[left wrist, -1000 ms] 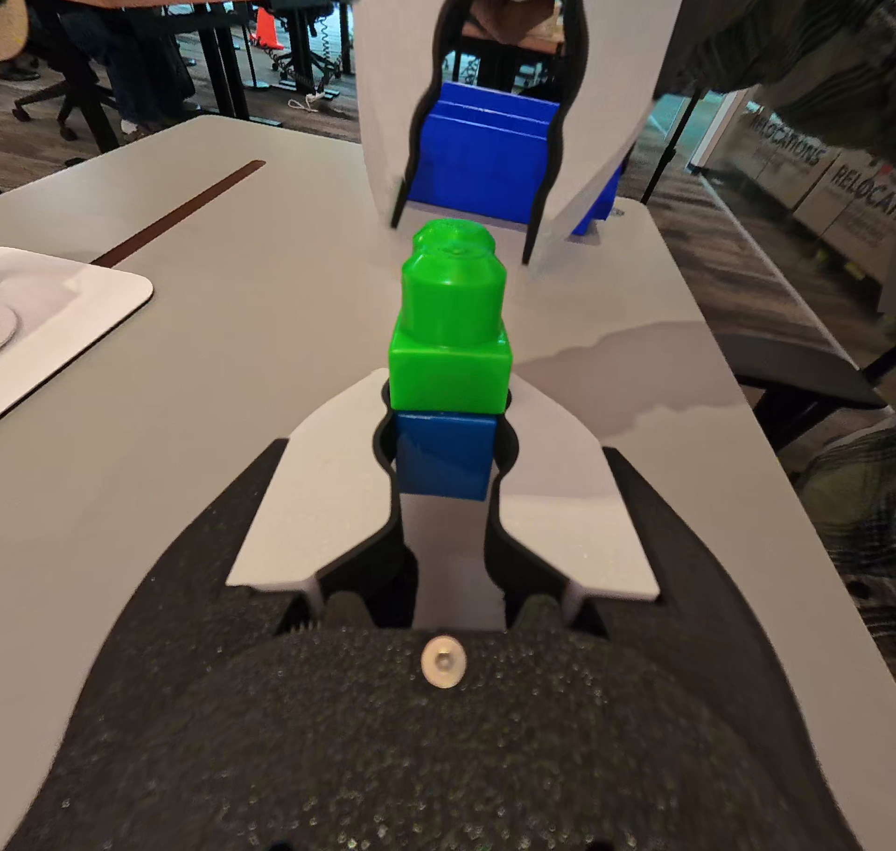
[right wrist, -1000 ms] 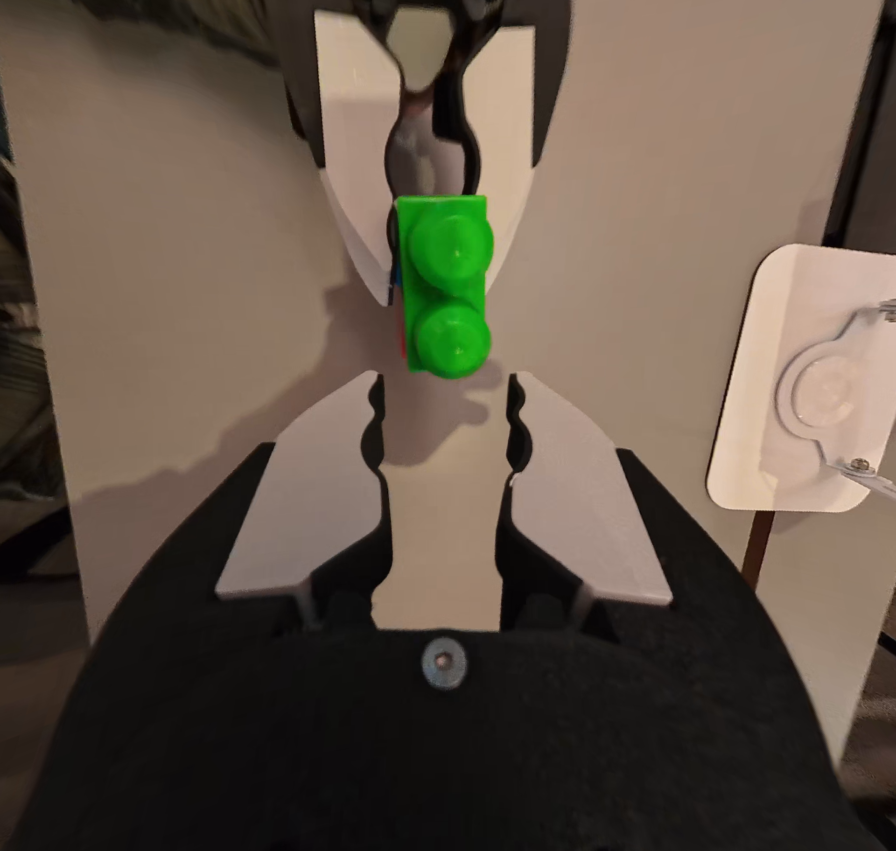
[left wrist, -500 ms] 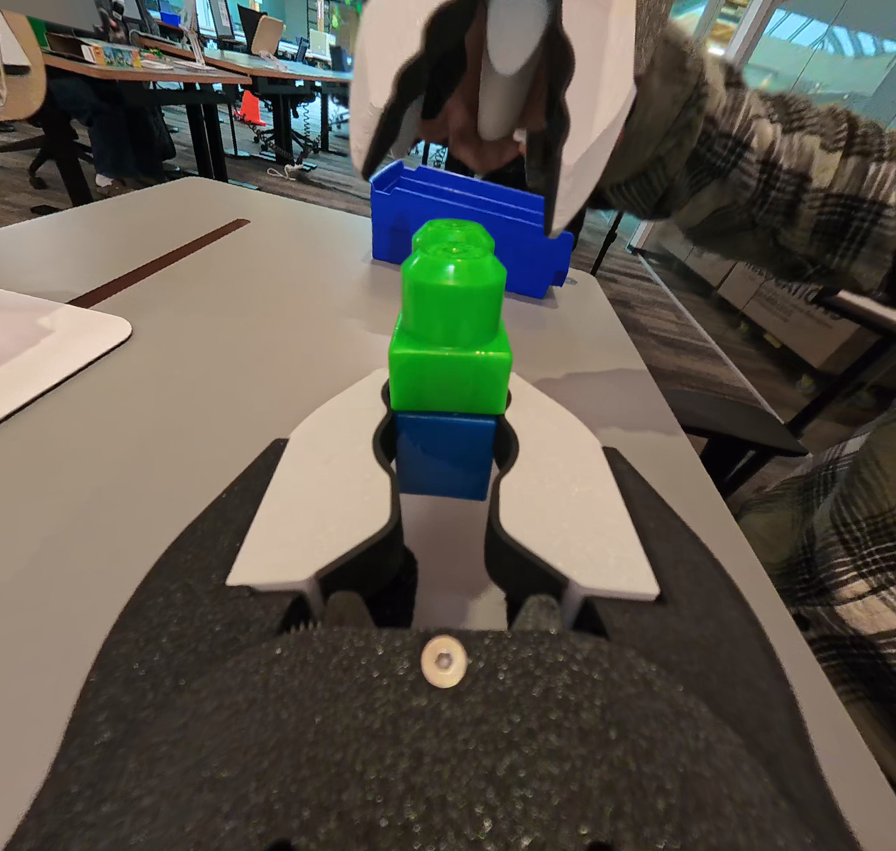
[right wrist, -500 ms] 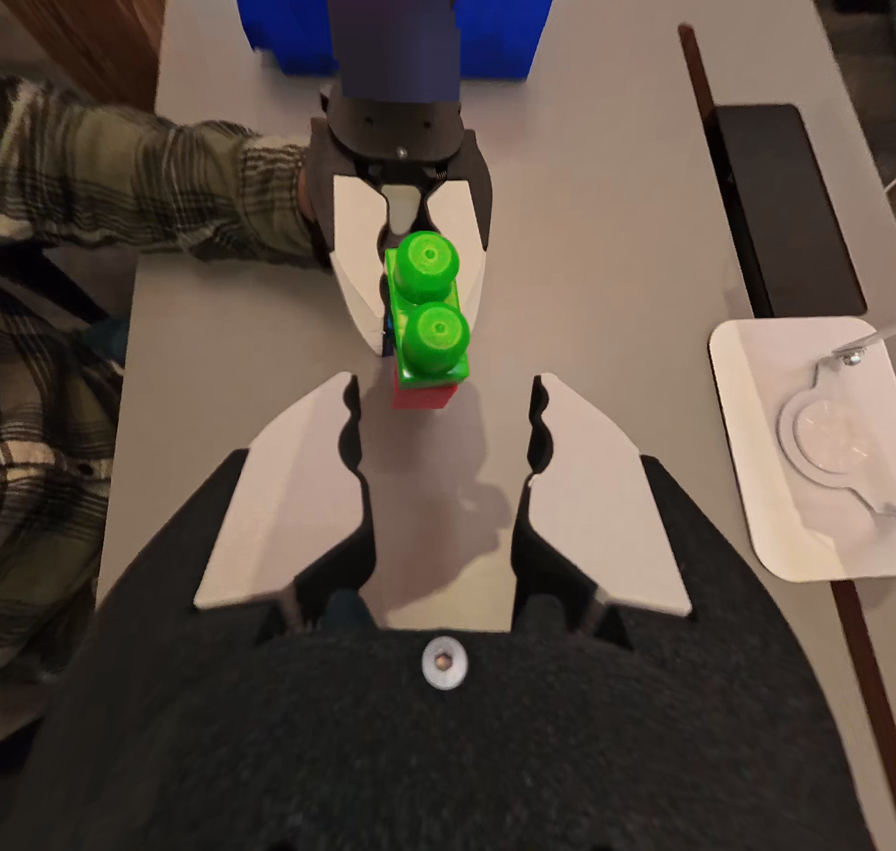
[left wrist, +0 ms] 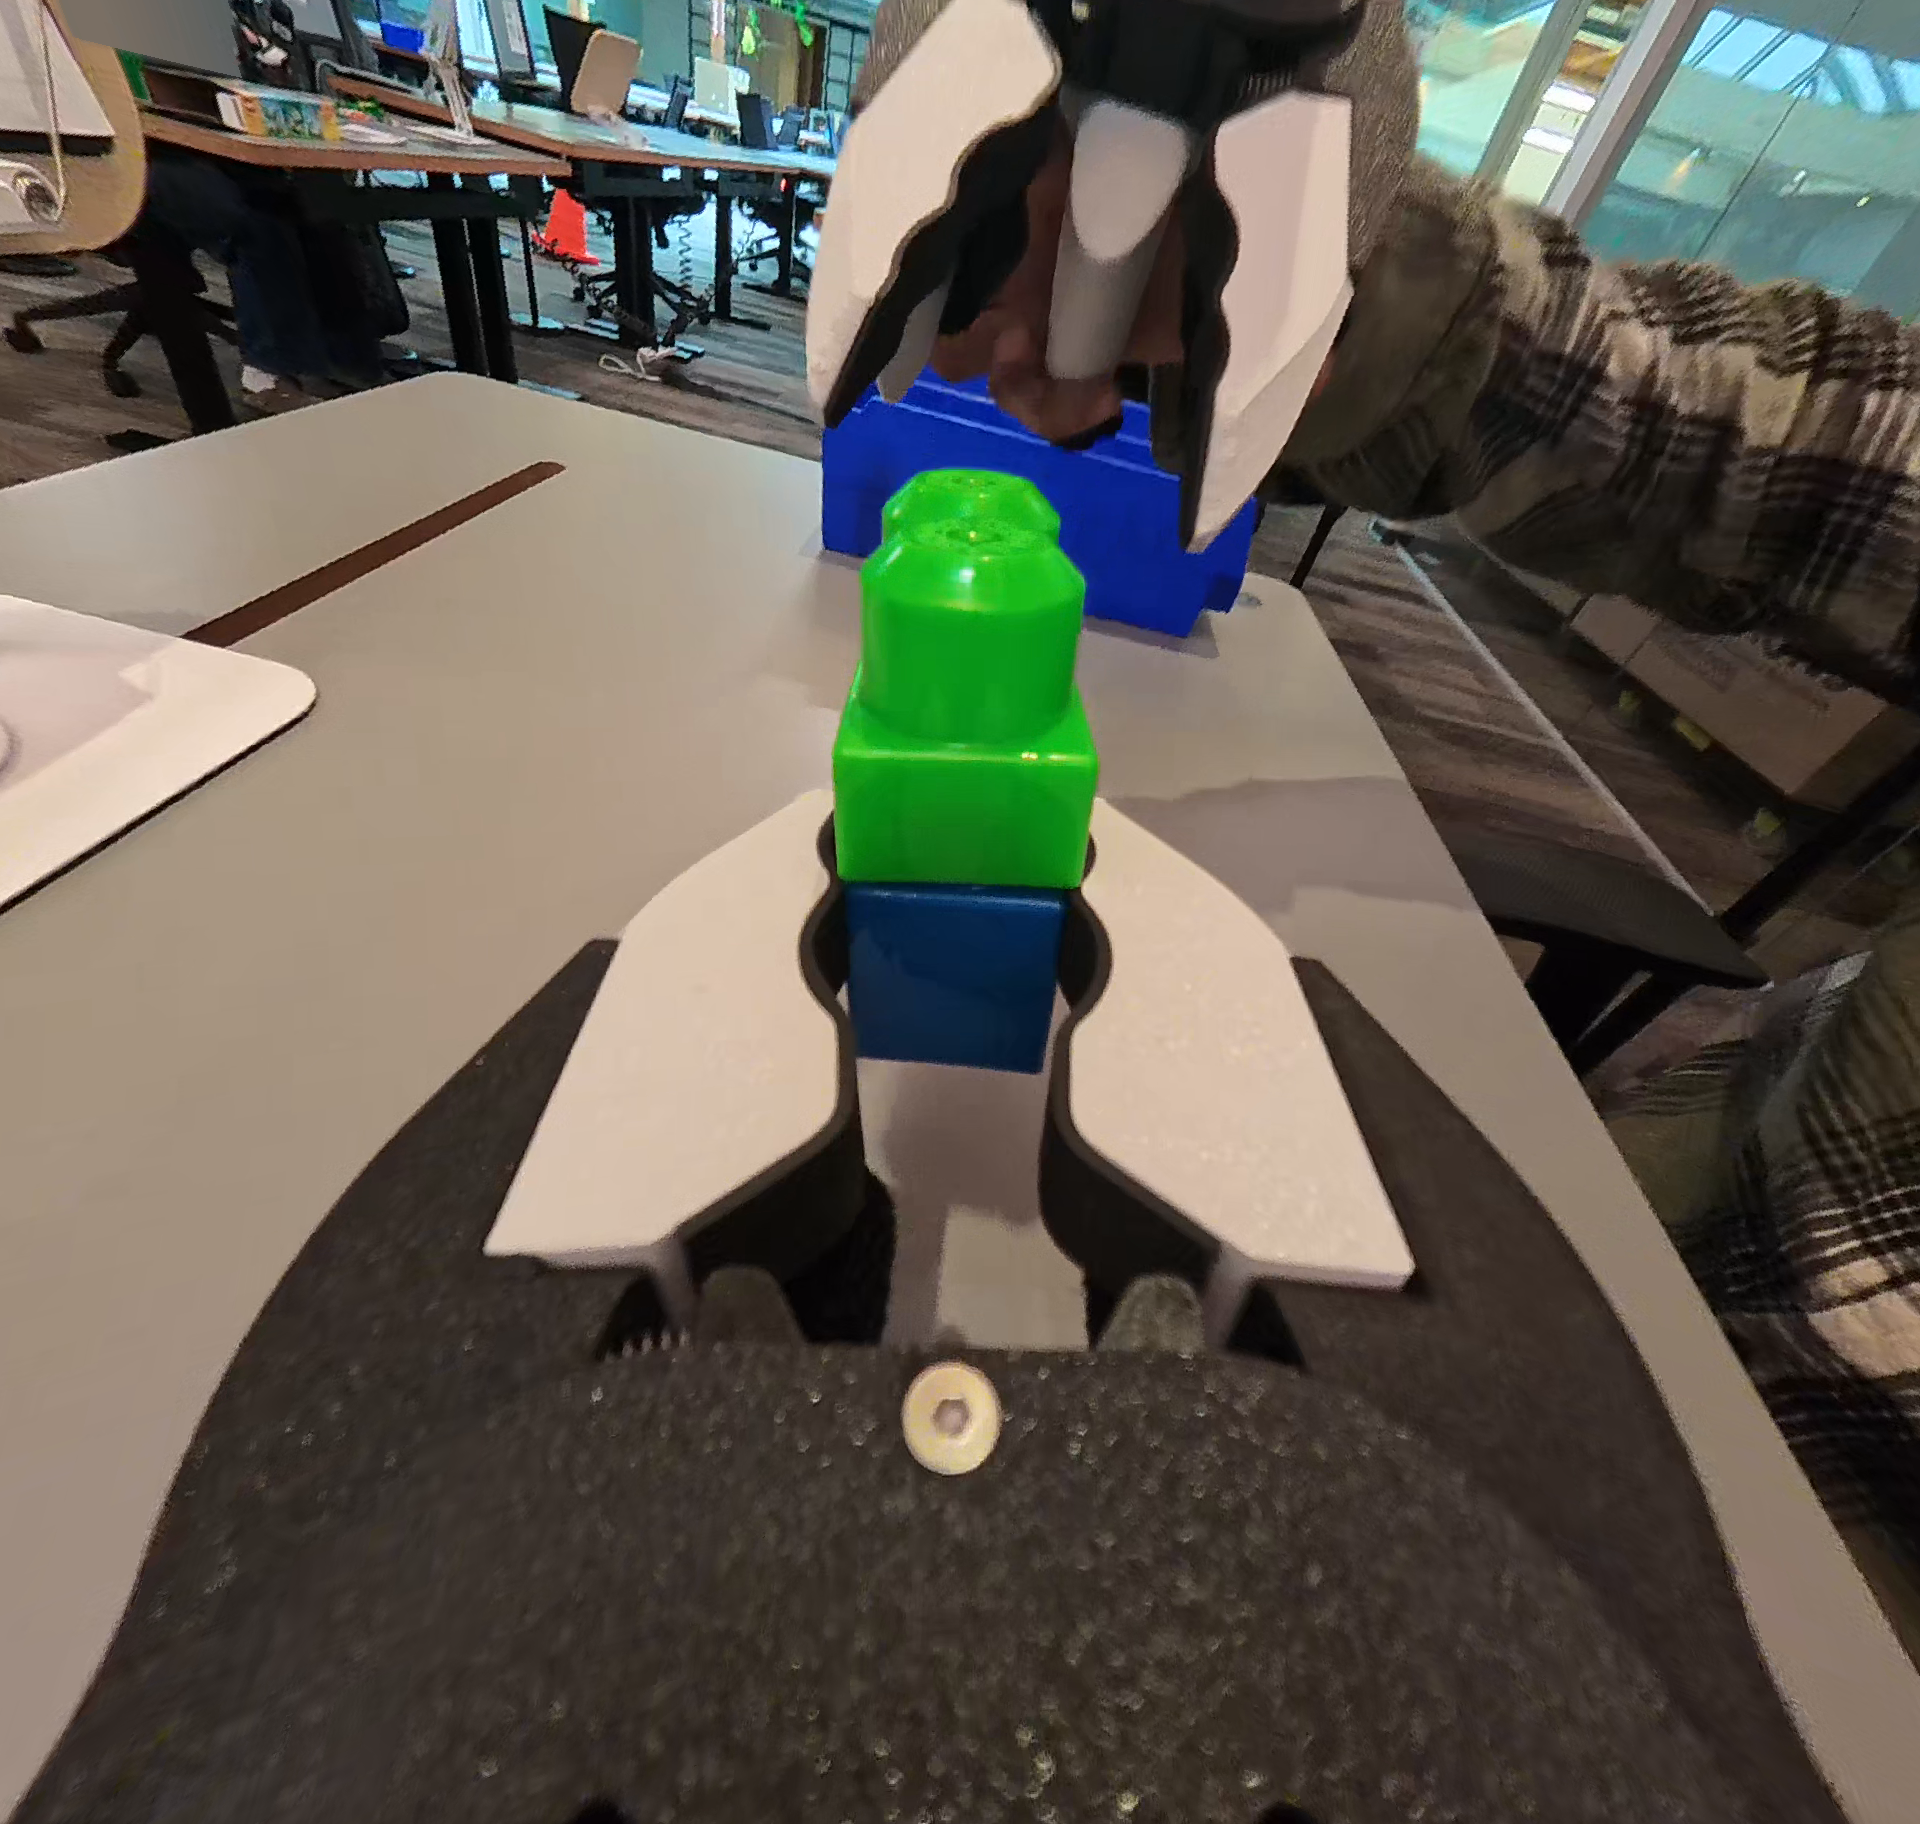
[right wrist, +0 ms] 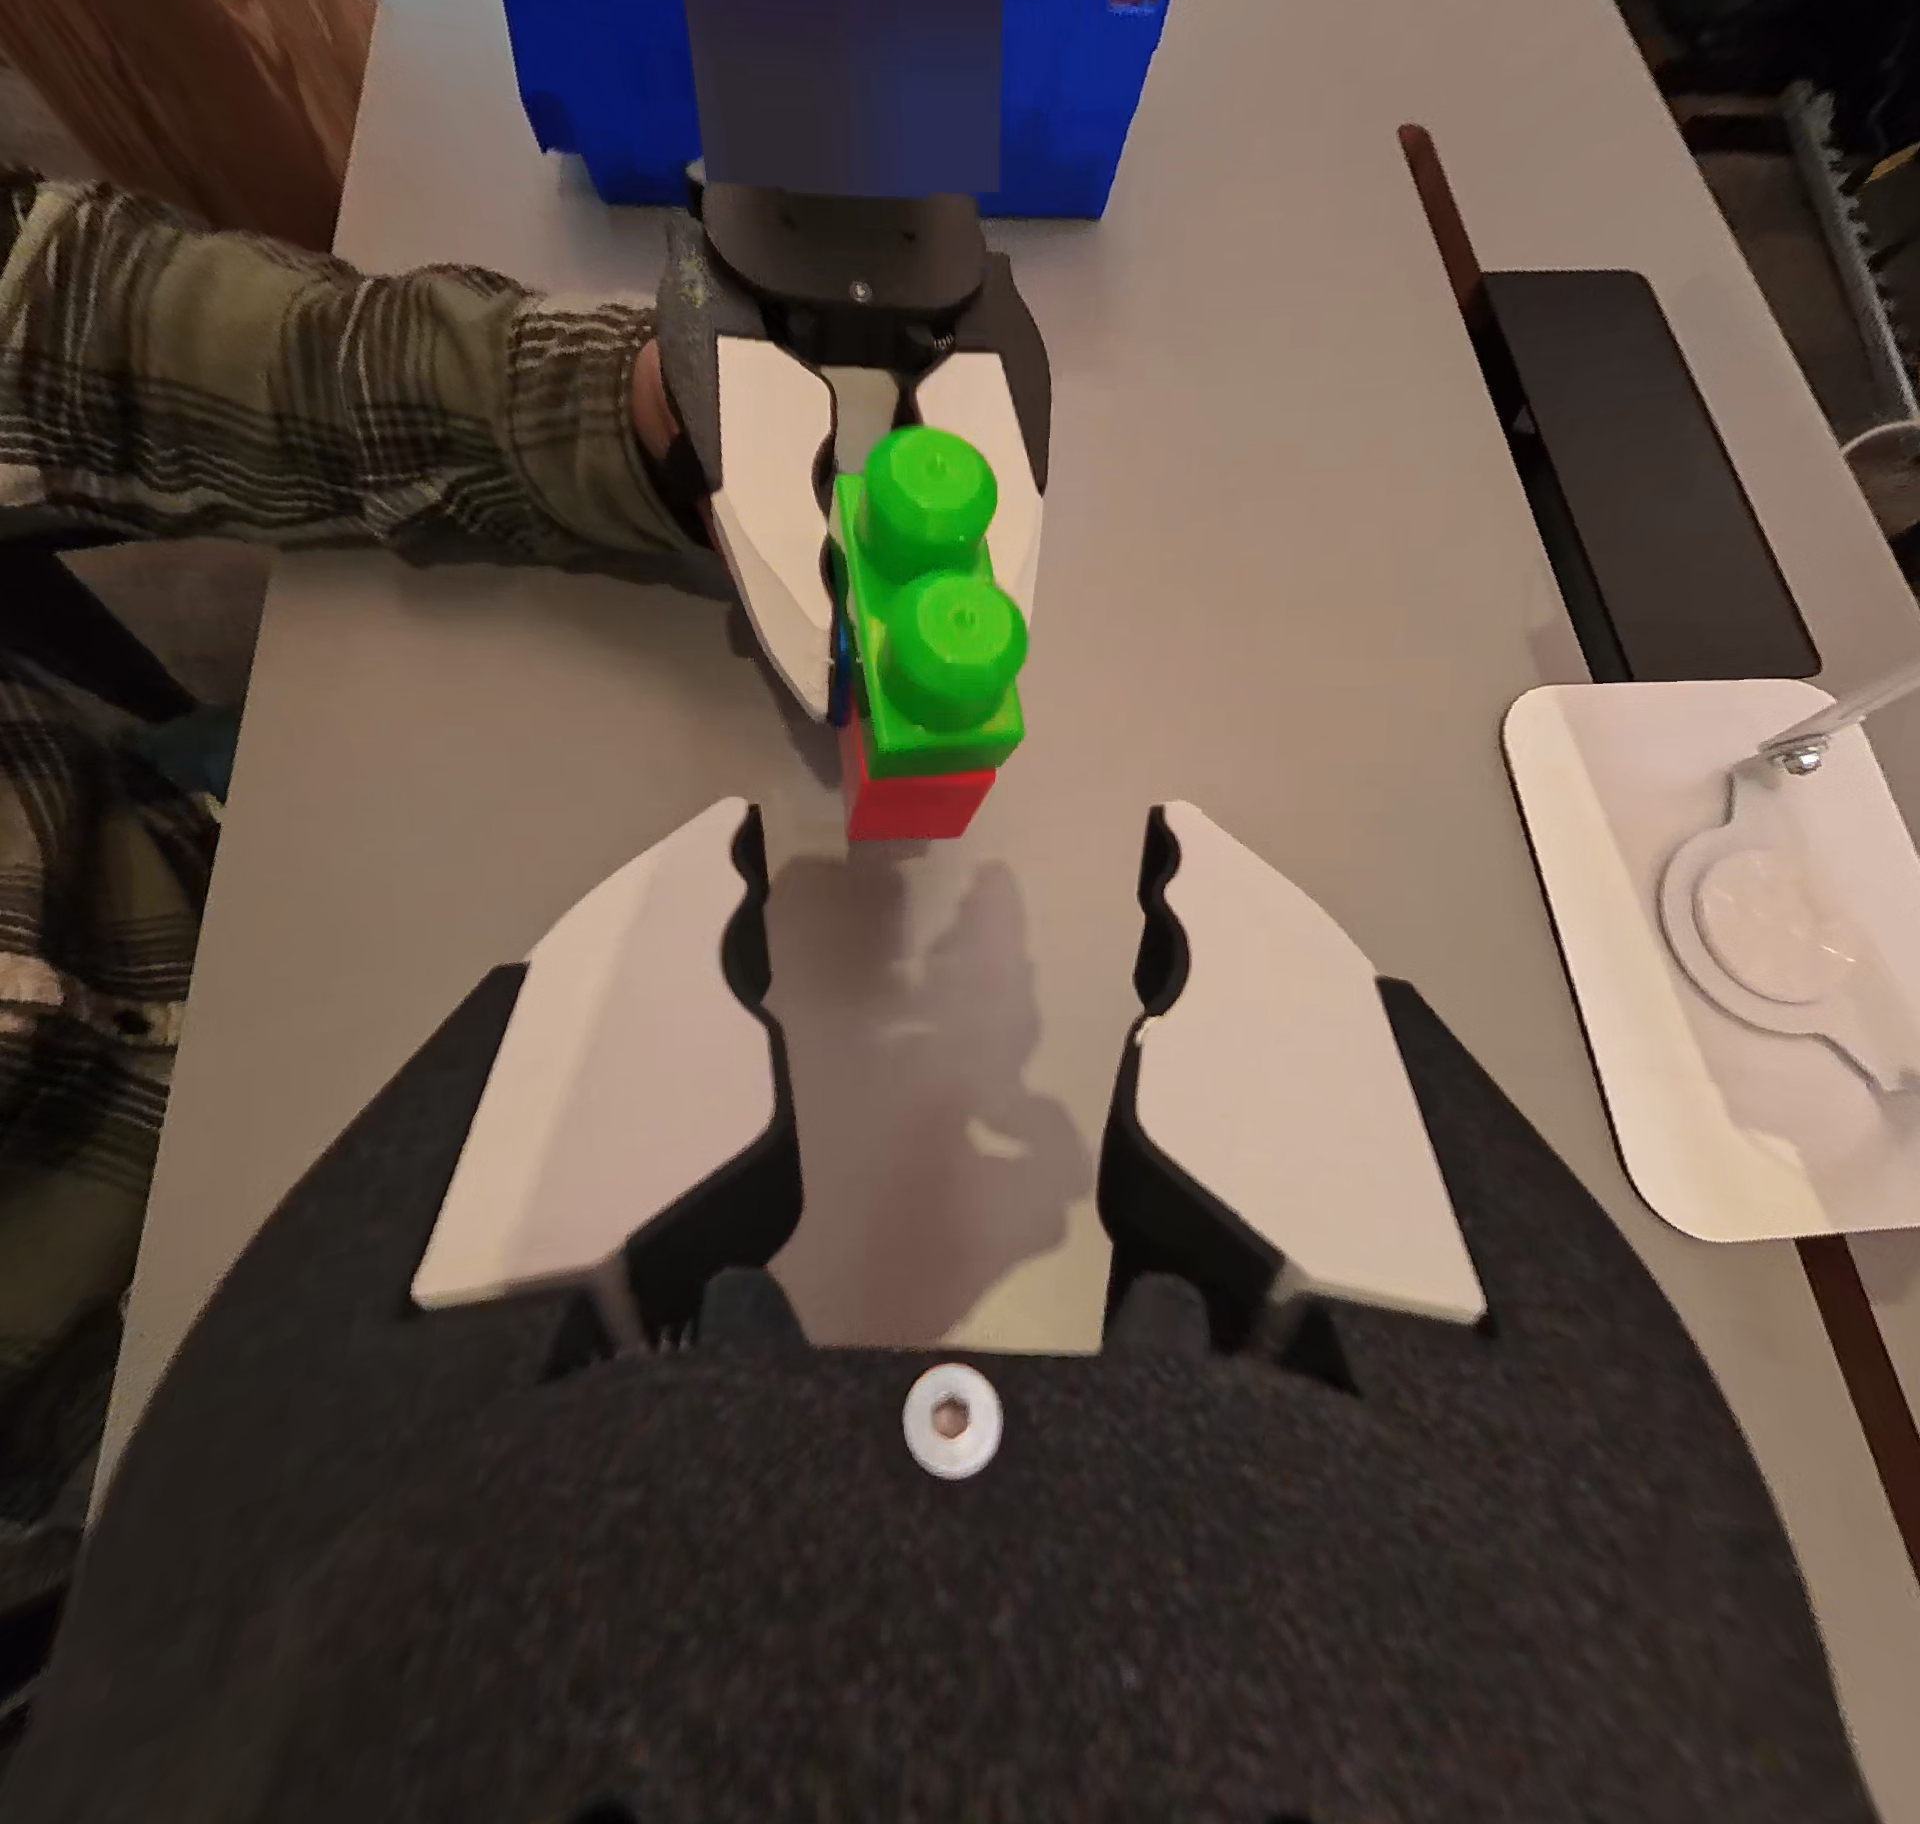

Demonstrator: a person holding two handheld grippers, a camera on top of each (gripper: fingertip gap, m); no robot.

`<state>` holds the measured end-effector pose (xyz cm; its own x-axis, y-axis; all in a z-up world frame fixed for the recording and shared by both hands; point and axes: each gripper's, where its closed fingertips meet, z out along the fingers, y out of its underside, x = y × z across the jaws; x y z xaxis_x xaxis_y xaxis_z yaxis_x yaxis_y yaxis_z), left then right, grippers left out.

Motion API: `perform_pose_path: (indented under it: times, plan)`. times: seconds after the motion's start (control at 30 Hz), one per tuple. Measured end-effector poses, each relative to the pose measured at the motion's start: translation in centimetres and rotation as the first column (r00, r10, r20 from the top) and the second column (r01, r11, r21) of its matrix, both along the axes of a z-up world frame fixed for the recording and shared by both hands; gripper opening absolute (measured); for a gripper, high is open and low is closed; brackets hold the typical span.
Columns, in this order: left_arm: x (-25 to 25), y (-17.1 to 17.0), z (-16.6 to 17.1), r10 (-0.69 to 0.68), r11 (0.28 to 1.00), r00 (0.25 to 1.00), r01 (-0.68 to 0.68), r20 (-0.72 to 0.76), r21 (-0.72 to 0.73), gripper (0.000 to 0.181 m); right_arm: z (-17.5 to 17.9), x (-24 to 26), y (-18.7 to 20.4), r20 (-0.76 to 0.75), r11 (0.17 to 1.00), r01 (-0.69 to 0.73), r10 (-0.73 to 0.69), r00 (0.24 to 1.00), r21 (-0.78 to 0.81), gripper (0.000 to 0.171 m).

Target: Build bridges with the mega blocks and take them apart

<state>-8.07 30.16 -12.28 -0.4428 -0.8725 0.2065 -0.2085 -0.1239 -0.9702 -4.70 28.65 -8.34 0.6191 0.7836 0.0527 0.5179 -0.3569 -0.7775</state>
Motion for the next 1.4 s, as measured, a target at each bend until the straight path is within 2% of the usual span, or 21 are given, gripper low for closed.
perform_pose_path:
  times: [0.2,0.57,0.8,1.13,1.27,1.4]
  plan:
    - [0.6,-0.4,-1.8,0.016,0.996,0.997,-0.009,-0.073,0.094,0.038,-0.4,-1.5,1.0,0.083,0.996,-0.063,0.069,0.994,-0.069,0.046]
    - [1.4,-0.5,-5.0,0.047,0.972,0.983,-0.004,-0.177,0.235,0.038,-3.1,-3.1,1.9,0.125,0.973,-0.117,0.144,0.982,-0.199,0.023]
    - [1.7,-0.1,-7.8,0.06,0.946,0.967,0.025,-0.249,0.323,0.038,-3.8,-2.8,1.9,0.126,0.972,-0.098,0.126,0.984,-0.213,0.027]
    - [0.9,0.6,-10.2,0.038,0.955,0.926,0.078,-0.375,0.287,0.038,-4.0,-2.1,1.2,0.126,0.972,-0.084,0.114,0.986,-0.218,0.036]
    - [0.0,0.7,-11.8,0.027,0.947,0.881,0.129,-0.472,0.296,0.037,-4.4,-1.8,1.0,0.146,0.972,-0.078,0.112,0.983,-0.221,0.043]
    - [-0.3,0.6,-12.0,0.016,0.944,0.874,0.147,-0.486,0.296,0.04,-4.8,-1.9,1.1,0.157,0.975,-0.079,0.113,0.981,-0.207,0.049]
